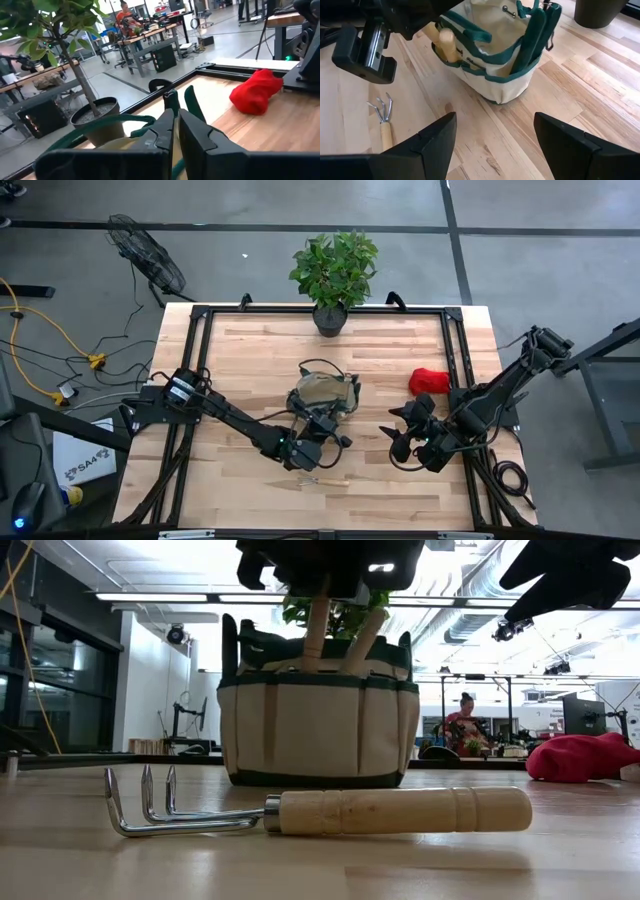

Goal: Pick & Place Garden tools in Gardening bag
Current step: Put the brown trowel into the gardening bag

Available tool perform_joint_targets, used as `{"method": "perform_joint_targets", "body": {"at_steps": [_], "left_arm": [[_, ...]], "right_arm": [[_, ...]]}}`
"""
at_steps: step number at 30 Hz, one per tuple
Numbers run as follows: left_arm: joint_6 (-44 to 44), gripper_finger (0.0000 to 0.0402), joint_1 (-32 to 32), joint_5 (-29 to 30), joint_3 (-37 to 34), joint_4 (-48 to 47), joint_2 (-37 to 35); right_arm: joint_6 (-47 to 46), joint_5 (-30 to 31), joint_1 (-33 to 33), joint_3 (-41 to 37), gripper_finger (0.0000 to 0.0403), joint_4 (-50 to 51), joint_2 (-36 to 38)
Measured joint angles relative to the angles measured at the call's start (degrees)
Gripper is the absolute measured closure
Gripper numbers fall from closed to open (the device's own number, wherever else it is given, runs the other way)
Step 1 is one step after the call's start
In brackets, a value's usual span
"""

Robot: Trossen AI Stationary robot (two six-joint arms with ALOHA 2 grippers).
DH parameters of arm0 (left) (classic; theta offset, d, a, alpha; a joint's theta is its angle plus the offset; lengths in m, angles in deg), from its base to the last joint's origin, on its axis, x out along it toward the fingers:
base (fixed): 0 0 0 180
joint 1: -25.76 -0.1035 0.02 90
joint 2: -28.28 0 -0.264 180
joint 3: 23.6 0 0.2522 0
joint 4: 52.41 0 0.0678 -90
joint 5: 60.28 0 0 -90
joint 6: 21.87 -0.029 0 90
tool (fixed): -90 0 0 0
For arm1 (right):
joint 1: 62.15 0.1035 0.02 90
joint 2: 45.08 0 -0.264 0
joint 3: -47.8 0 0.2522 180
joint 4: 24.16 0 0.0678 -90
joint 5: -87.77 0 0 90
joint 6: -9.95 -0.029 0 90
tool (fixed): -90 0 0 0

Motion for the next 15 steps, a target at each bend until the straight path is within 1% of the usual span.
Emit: {"method": "perform_joint_targets", "body": {"at_steps": [4,7,11,15], "left_arm": [[-0.59,0.0378,0.0,1.21,0.0,-0.24,0.0],[-1.6,0.0386,0.11,1.42,0.0,0.16,0.0],[-1.98,0.0386,0.42,1.68,0.0,0.65,0.0],[-1.8,0.0345,0.39,1.7,0.0,0.68,0.0]], "right_arm": [[0.0,-0.02,0.0,0.0,0.0144,0.0,0.0],[0.0,-0.04,0.0,0.0,0.0144,0.0,0.0],[0.0,-0.04,0.0,-0.01,0.0144,0.0,0.0],[0.0,-0.24,0.0,0.0,0.0144,0.0,0.0]]}}
